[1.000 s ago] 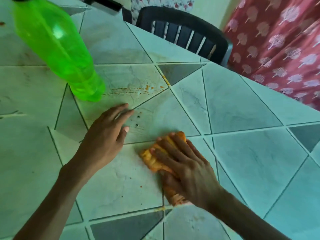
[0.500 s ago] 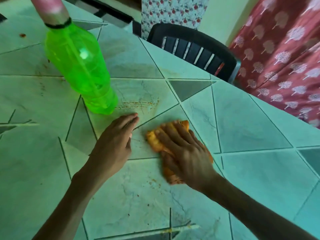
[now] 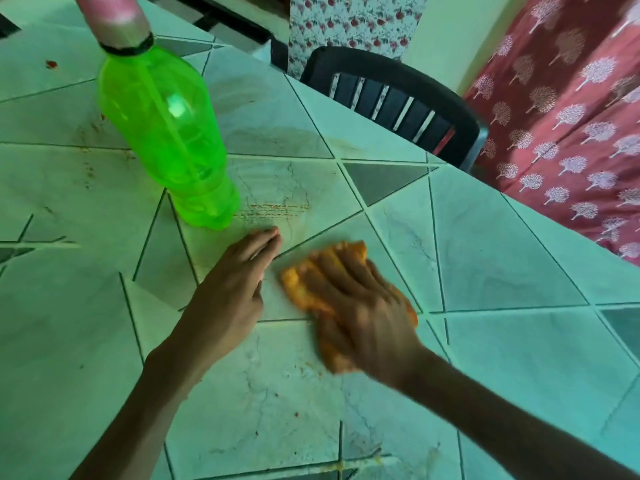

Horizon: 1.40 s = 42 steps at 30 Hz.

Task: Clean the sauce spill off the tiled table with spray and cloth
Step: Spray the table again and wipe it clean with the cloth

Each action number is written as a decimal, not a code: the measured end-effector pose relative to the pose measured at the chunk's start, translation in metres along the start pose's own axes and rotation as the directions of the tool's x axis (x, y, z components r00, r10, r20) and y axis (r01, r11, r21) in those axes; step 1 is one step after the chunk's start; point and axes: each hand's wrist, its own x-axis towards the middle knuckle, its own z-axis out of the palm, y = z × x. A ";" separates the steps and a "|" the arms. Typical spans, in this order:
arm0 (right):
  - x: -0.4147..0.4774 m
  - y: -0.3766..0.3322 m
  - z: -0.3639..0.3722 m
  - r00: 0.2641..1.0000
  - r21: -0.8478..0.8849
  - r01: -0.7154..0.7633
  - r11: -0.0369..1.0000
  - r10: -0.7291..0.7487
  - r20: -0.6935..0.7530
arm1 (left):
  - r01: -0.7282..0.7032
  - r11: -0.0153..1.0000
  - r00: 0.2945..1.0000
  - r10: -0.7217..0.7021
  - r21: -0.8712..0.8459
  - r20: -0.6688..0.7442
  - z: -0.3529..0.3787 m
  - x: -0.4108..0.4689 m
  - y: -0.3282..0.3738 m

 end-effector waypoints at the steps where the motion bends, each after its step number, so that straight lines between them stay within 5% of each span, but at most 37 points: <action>1: -0.012 0.007 -0.001 0.999 0.021 0.033 0.999 -0.032 -0.027 | -0.006 1.000 1.000 0.006 0.006 -0.004 0.000 0.000 -0.001; 5: 0.055 0.120 -0.018 0.989 -0.188 -0.146 0.971 0.139 -0.048 | 0.003 0.999 1.000 -0.002 0.033 -0.021 0.004 -0.001 -0.001; 8: 0.125 0.167 -0.033 0.870 -0.003 -0.488 0.873 0.486 -0.090 | 0.028 0.999 0.999 -0.027 0.034 -0.028 0.007 0.000 0.000; 11: 0.150 0.154 -0.033 0.752 0.155 -0.624 0.766 0.643 -0.146 | 0.046 0.998 0.999 -0.045 0.031 -0.028 0.008 0.001 0.001; 17: 0.088 0.116 0.003 0.957 -0.020 -0.290 0.957 0.290 0.007 | 0.044 0.999 0.999 -0.044 0.026 0.009 0.005 0.002 0.003; 22: 0.160 0.151 -0.029 0.800 0.136 -0.586 0.799 0.597 -0.062 | 0.047 0.999 0.999 -0.047 0.000 0.011 0.001 0.004 0.002; 24: 0.161 0.131 -0.026 0.799 0.119 -0.590 0.799 0.599 -0.059 | 0.059 0.998 0.998 -0.058 -0.030 0.016 0.001 0.004 0.003; 26: 0.131 0.091 -0.013 0.867 0.069 -0.492 0.868 0.495 -0.053 | 0.074 0.995 0.997 -0.073 -0.067 0.025 0.000 0.003 0.004; 29: 0.032 0.010 -0.005 0.988 -0.073 -0.151 0.986 0.153 0.023 | 0.046 0.996 0.999 -0.044 -0.079 0.022 0.000 0.002 0.003; 33: -0.092 0.007 -0.014 0.992 -0.111 0.077 0.991 -0.065 0.112 | 0.029 0.996 1.000 -0.028 -0.086 0.010 -0.005 -0.009 -0.007; 36: -0.074 0.071 -0.019 0.994 -0.242 -0.049 0.969 0.072 0.087 | 0.029 0.998 1.000 -0.029 -0.048 -0.006 -0.005 -0.025 -0.012; 39: -0.003 0.067 -0.011 0.888 -0.095 -0.457 0.884 0.459 -0.006 | 0.034 0.999 0.999 -0.034 -0.017 -0.015 -0.002 -0.039 -0.014; 42: 0.023 -0.012 0.004 0.923 0.016 -0.383 0.923 0.384 -0.012 | 0.064 0.998 0.998 -0.064 -0.001 -0.028 0.000 -0.050 -0.012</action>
